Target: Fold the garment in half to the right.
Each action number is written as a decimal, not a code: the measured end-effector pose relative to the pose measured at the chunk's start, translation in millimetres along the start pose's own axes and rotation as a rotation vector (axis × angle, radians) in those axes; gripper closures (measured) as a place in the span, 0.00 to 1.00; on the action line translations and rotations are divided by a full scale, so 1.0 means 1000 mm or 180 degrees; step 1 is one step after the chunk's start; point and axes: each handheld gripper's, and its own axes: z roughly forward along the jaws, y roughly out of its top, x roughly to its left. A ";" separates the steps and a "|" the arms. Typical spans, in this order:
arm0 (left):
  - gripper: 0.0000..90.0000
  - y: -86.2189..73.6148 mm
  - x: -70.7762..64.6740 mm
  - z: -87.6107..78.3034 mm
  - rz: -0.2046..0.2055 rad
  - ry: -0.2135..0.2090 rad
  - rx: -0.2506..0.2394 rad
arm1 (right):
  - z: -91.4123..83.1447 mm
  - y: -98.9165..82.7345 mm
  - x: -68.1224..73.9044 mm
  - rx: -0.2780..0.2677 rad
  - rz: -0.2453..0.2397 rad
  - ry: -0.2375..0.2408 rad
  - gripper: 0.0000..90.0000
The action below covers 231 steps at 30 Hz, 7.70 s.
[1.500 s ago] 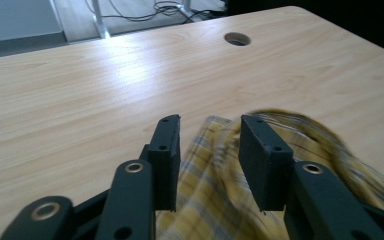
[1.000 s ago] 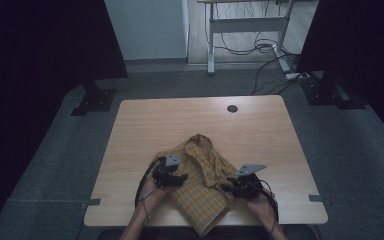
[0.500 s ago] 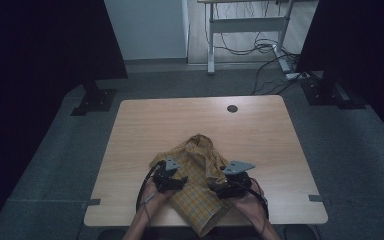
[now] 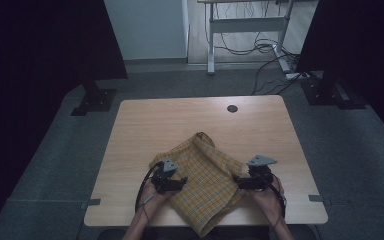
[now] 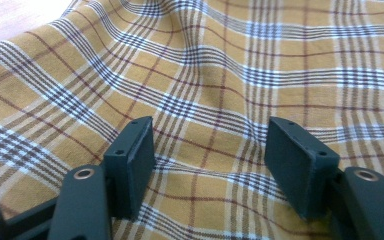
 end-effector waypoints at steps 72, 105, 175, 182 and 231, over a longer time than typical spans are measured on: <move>0.73 -0.017 0.095 -0.058 -0.0774 0.0705 -0.0481 | 0.050 0.028 0.033 0.0315 -0.0553 0.0205 0.18; 0.22 -0.074 0.094 -0.064 -0.0776 0.0810 -0.0082 | 0.036 0.000 0.052 0.0447 -0.0259 0.0092 0.24; 0.07 -0.068 0.090 -0.057 -0.0747 0.0765 0.0013 | 0.022 -0.012 0.042 0.0547 -0.0555 0.0416 0.18; 0.07 -0.068 0.090 -0.057 -0.0747 0.0765 0.0012 | 0.031 -0.004 0.043 0.0580 -0.0399 0.0262 0.18; 0.07 -0.067 0.090 -0.055 -0.0741 0.0751 0.0009 | 0.104 0.056 -0.021 0.0609 -0.0285 0.0280 0.18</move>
